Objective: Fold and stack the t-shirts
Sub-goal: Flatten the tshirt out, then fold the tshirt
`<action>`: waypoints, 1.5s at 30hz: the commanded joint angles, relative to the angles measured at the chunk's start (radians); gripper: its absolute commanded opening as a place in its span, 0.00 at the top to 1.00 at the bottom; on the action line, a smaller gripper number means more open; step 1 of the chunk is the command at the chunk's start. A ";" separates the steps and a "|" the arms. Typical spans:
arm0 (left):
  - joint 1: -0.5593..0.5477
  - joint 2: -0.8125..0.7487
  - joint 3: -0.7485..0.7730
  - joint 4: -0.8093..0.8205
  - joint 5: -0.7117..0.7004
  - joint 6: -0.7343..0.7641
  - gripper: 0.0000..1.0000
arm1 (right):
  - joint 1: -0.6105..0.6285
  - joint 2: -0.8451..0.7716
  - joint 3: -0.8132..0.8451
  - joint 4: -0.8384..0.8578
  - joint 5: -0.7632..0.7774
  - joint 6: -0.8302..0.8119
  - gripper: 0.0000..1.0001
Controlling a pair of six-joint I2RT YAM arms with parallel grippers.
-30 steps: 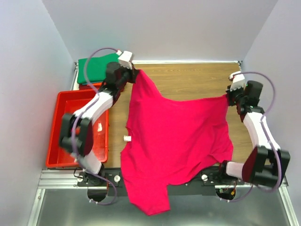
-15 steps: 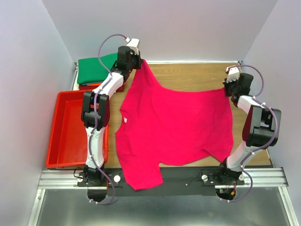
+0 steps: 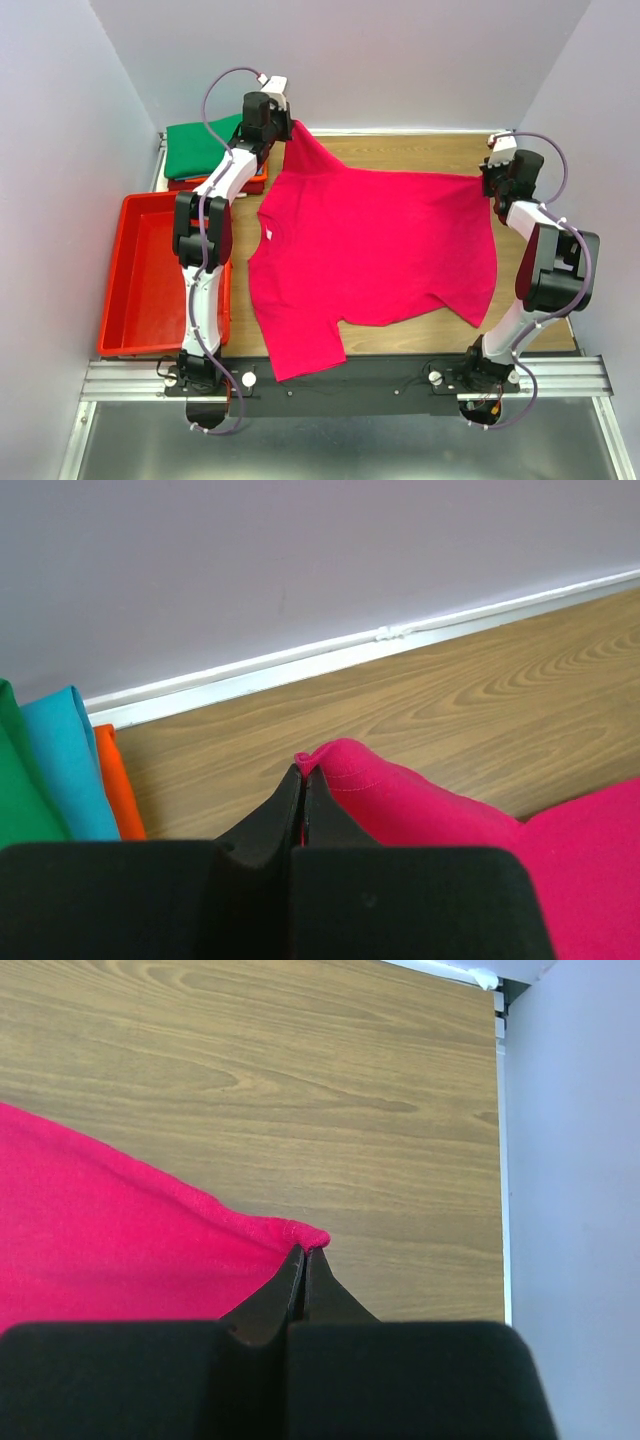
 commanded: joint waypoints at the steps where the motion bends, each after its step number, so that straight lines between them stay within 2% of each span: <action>1: 0.003 -0.060 -0.028 0.026 0.039 0.035 1.00 | -0.008 -0.051 0.001 0.035 -0.024 0.022 1.00; 14: 0.003 -0.355 -0.421 0.138 0.096 0.025 1.00 | -0.030 -0.143 -0.117 0.039 -0.050 0.033 1.00; 21: 0.003 -0.496 -0.556 0.151 0.113 0.008 1.00 | -0.045 -0.160 -0.149 0.041 -0.070 0.034 1.00; 45: 0.003 -0.682 -0.726 0.085 0.127 0.026 1.00 | -0.090 -0.123 -0.188 0.122 -0.089 0.062 0.99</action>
